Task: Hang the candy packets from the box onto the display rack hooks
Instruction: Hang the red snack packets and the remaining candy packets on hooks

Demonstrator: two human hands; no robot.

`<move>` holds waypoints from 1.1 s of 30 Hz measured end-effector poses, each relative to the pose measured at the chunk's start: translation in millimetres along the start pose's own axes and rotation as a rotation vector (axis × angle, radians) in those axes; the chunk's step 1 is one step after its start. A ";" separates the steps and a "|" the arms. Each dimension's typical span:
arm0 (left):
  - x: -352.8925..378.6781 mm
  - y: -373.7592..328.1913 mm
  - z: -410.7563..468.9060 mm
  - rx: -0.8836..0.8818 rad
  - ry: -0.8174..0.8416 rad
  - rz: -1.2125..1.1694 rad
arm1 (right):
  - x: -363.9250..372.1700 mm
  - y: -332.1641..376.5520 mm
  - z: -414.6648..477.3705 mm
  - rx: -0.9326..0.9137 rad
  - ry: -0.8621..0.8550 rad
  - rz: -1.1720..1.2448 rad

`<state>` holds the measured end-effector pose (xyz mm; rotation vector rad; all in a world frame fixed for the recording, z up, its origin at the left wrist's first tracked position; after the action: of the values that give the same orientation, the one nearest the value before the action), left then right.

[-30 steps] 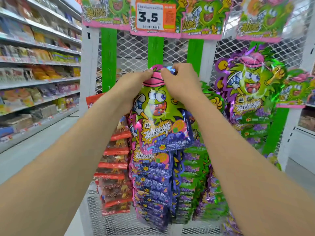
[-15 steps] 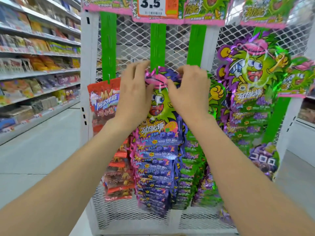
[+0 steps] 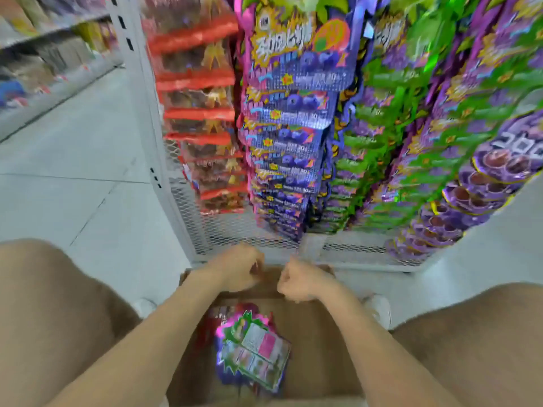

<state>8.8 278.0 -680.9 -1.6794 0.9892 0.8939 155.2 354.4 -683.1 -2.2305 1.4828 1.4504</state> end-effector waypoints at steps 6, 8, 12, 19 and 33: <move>155.6 71.8 -2.8 -0.434 0.329 -0.127 | 91.2 -60.1 29.2 0.136 0.167 -0.103; 203.2 92.0 -7.3 -0.579 0.353 -0.129 | 100.4 -68.2 37.0 0.161 0.213 -0.122; 254.2 108.3 -13.6 -0.836 0.365 -0.232 | 104.6 -71.6 59.2 0.124 0.153 -0.129; 233.5 103.8 -6.1 -0.851 0.198 -0.482 | 125.6 -71.4 65.8 0.125 0.237 -0.033; 52.5 21.5 -9.6 -0.562 -0.279 -0.522 | 34.9 -29.2 17.0 -0.050 0.014 0.258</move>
<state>11.6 253.4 -732.8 -2.0631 0.0821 1.0600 168.9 355.5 -729.7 -2.1442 1.8146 1.5587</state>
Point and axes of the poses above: each hand's wrist, its own z-axis towards the middle knuckle, its own x-axis out of the palm, y = z × x, the point moved 4 cm from there along z, towards the middle knuckle, and after that the axes turned 2 degrees about -y, right-handed, at the moved point
